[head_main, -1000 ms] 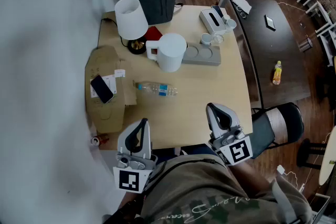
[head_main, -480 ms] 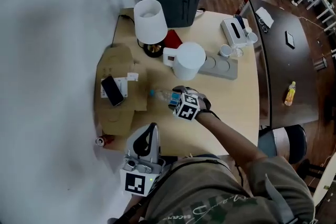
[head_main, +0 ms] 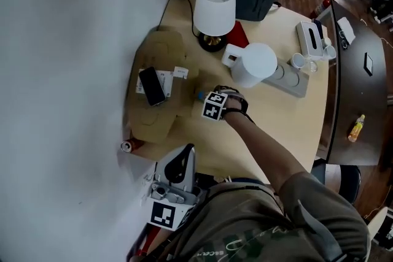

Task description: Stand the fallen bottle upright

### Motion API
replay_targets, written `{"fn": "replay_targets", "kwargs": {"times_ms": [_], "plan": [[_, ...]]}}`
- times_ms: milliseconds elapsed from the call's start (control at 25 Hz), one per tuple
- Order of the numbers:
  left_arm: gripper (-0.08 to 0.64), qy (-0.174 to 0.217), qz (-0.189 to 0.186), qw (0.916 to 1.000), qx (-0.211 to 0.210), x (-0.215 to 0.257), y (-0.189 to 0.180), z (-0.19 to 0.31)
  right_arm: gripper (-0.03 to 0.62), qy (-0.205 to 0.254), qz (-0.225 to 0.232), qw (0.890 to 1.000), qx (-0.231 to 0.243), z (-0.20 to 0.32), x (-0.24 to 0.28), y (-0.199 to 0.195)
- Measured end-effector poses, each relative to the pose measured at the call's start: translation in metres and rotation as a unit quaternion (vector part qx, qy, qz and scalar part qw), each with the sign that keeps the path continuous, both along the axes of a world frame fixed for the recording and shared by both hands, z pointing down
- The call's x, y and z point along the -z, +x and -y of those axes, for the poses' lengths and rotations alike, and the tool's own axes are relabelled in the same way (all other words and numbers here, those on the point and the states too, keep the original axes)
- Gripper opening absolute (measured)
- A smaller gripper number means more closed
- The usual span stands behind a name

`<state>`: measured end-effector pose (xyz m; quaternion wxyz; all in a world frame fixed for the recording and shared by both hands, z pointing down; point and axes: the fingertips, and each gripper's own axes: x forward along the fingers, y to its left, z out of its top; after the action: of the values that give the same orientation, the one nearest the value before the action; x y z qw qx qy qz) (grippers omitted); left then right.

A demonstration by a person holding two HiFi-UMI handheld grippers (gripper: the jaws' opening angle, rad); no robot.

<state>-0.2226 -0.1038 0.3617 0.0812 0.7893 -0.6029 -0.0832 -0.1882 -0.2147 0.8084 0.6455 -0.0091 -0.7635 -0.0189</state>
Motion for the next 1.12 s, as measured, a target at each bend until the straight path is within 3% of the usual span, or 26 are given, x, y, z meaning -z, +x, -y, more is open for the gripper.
{"fn": "replay_targets", "kwargs": {"times_ms": [80, 160, 240, 280, 320, 400, 480, 520, 560, 640, 760, 880, 1040, 1120], "plan": [[0.003, -0.002, 0.002, 1.0000, 0.000, 0.000, -0.001, 0.004, 0.296, -0.005, 0.009, 1.000, 0.008, -0.001, 0.002, -0.002], [0.004, 0.000, 0.006, 0.9999, -0.008, 0.003, 0.005, 0.006, 0.291, -0.019, 0.053, 0.998, 0.004, -0.009, 0.018, -0.001], [0.004, 0.004, 0.012, 0.9997, -0.023, 0.007, 0.012, 0.009, 0.291, -0.022, 0.149, 0.988, -0.020, -0.015, 0.060, 0.004], [0.003, 0.009, 0.016, 0.9994, -0.030, 0.010, 0.016, 0.012, 0.291, -0.012, 0.211, 0.977, -0.038, -0.015, 0.088, 0.010], [0.003, 0.014, 0.020, 0.9991, -0.036, 0.013, 0.021, 0.015, 0.291, 0.005, 0.277, 0.959, -0.055, -0.015, 0.117, 0.020], [0.005, 0.020, 0.030, 0.9981, -0.051, 0.018, 0.034, 0.019, 0.291, 0.046, 0.403, 0.910, -0.082, -0.019, 0.169, 0.049], [0.004, 0.021, 0.039, 0.9966, -0.070, 0.020, 0.050, 0.018, 0.291, 0.090, 0.499, 0.856, -0.101, -0.026, 0.205, 0.084], [0.005, 0.020, 0.042, 0.9957, -0.080, 0.019, 0.059, 0.017, 0.291, 0.107, 0.529, 0.834, -0.114, -0.029, 0.212, 0.100], [0.004, 0.018, 0.044, 0.9946, -0.092, 0.017, 0.067, 0.015, 0.291, 0.118, 0.549, 0.817, -0.133, -0.031, 0.211, 0.114], [0.004, 0.017, 0.047, 0.9927, -0.109, 0.014, 0.081, 0.013, 0.291, 0.130, 0.565, 0.796, -0.176, -0.034, 0.192, 0.137], [0.005, 0.015, 0.051, 0.9907, -0.125, 0.013, 0.100, 0.010, 0.291, 0.138, 0.574, 0.778, -0.216, -0.038, 0.170, 0.157], [0.005, 0.023, 0.061, 0.9891, -0.132, 0.017, 0.111, 0.007, 0.291, 0.140, 0.586, 0.765, -0.227, -0.045, 0.169, 0.165], [0.005, 0.016, 0.066, 0.9893, -0.129, 0.017, 0.115, 0.003, 0.298, 0.134, 0.582, 0.775, -0.208, -0.051, 0.170, 0.167], [0.004, 0.021, 0.062, 0.9896, -0.128, 0.019, 0.115, 0.002, 0.335, 0.140, 0.579, 0.778, -0.198, -0.050, 0.180, 0.169]]}}
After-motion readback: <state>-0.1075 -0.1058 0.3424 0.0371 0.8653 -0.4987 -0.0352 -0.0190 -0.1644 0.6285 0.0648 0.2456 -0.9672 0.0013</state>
